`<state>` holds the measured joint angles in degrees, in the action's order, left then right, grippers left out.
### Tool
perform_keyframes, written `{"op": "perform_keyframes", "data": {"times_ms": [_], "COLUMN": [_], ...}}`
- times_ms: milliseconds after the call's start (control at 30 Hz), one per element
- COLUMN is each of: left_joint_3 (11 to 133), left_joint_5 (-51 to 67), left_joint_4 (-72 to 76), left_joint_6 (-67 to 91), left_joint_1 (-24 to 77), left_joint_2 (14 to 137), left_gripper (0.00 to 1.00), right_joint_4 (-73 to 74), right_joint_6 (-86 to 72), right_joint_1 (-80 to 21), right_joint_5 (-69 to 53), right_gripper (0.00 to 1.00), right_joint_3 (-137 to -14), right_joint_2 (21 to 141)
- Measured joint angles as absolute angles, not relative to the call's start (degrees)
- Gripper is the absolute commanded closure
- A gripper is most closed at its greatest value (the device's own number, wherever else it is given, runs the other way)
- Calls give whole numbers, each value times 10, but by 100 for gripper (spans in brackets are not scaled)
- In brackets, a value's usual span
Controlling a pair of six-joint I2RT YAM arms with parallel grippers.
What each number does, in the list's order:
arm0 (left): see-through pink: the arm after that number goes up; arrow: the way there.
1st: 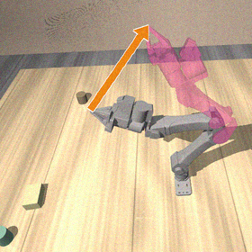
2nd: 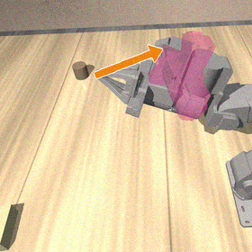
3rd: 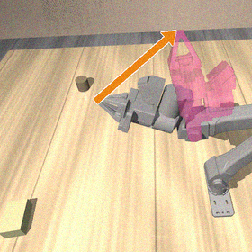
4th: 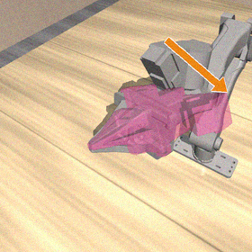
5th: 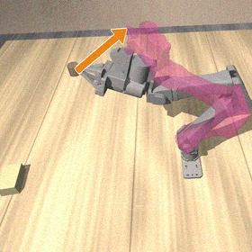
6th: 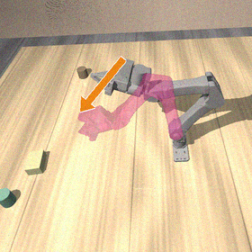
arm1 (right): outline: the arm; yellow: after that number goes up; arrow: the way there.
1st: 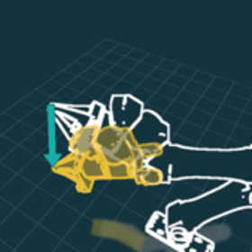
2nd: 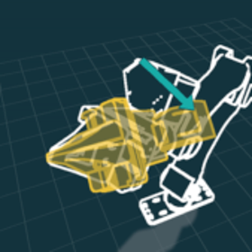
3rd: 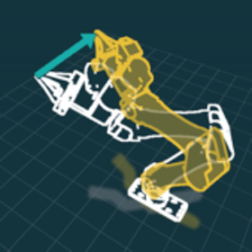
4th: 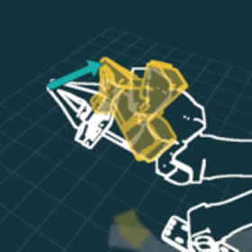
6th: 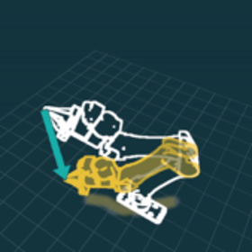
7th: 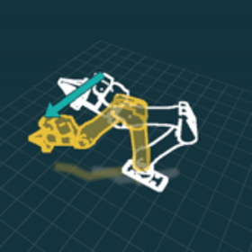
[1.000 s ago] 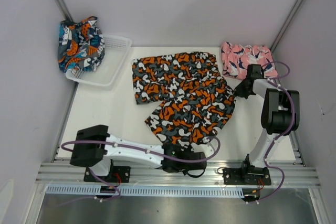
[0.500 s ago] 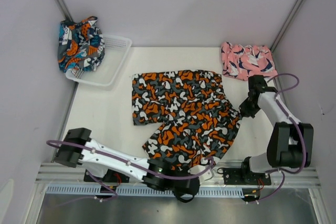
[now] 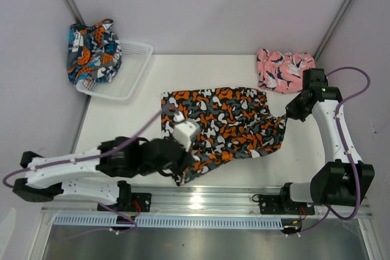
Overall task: Fold and stack the shorts
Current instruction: Fold the shorts
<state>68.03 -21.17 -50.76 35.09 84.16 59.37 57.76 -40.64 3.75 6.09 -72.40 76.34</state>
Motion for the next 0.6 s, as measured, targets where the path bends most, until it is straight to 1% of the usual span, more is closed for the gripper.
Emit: {"op": "perform_keyframes", "data": {"times_ms": [100,267,367,600], "left_joint_3": [719,771,781,781], "left_joint_5": [-225,-224,-205,-154], "left_joint_4": [-535,-540,-529,-499], "left_joint_6": [323,258,222,171], "left_joint_1": [776,650,573,401], "left_joint_2": [563,570,592,629], "left_gripper": [100,100,100,100], "right_joint_4": [587,597,594,581], "right_joint_6": [-416,-437,-454,-505], "right_joint_1": [37,30,23,18], "right_joint_5": [46,15,-5,-36], "right_gripper": [100,100,100,100], "right_joint_3": [-745,-816,-867,-937], "right_joint_2": [778,818,858,934]}}
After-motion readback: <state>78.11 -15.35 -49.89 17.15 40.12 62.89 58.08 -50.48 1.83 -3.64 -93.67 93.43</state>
